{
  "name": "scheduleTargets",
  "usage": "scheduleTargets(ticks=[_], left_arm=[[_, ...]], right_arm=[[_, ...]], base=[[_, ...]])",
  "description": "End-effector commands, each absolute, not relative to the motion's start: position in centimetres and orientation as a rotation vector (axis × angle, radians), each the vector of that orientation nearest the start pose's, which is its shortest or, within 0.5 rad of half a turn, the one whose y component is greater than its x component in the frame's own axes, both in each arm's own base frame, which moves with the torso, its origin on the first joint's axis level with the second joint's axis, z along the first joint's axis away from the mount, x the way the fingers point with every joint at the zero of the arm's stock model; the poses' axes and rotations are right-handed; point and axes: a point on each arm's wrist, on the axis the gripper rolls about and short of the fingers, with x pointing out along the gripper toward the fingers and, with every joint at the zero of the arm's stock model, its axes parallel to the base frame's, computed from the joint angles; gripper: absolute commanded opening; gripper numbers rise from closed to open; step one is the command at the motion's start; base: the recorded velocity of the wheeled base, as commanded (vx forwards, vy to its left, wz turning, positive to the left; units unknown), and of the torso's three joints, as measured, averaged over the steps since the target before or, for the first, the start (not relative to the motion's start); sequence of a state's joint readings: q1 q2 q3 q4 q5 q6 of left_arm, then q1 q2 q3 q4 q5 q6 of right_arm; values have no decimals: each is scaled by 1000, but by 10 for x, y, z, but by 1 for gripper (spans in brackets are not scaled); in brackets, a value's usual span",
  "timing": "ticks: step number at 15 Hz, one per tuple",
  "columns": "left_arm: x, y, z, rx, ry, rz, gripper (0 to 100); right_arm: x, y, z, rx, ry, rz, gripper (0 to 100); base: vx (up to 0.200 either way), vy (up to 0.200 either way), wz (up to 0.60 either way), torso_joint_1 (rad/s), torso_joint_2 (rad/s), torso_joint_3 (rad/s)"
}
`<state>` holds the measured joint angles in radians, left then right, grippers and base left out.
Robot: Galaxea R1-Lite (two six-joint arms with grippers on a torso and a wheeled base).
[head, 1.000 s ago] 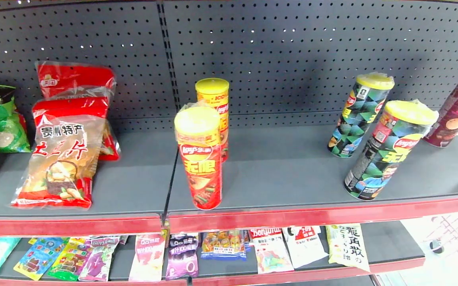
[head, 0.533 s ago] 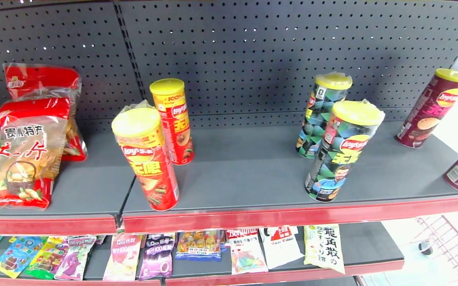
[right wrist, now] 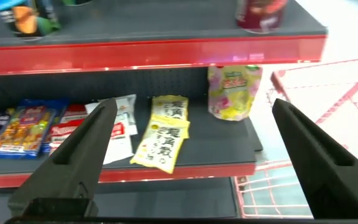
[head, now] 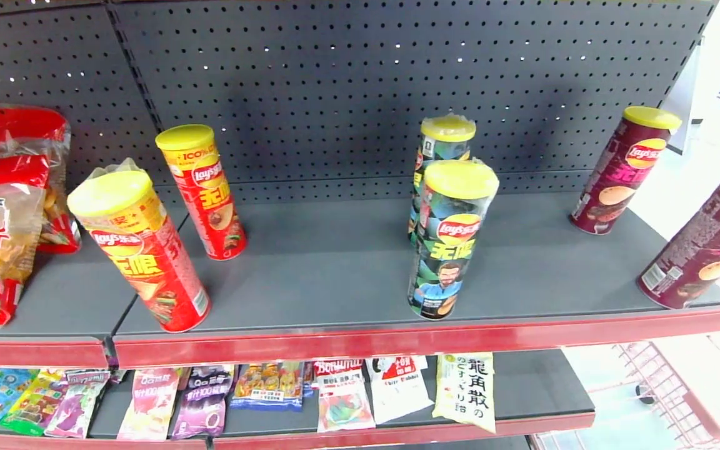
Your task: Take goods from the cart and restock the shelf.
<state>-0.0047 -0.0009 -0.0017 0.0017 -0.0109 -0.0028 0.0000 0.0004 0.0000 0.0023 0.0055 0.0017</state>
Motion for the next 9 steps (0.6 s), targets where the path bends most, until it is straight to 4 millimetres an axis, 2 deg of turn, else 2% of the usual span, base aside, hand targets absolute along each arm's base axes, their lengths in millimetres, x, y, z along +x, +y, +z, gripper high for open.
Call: scheduleTargets(ticks=[1, 9], left_arm=[[-23, 0, 76, -3, 0, -15, 100], [-23, 0, 76, -2, 0, -15, 100]], right_arm=[[-23, 0, 75, 2, 3, 6, 100], [-23, 0, 75, 2, 3, 8, 100]], base=[[0, 0, 0, 0, 0, 0], [0, 0, 0, 0, 0, 0]])
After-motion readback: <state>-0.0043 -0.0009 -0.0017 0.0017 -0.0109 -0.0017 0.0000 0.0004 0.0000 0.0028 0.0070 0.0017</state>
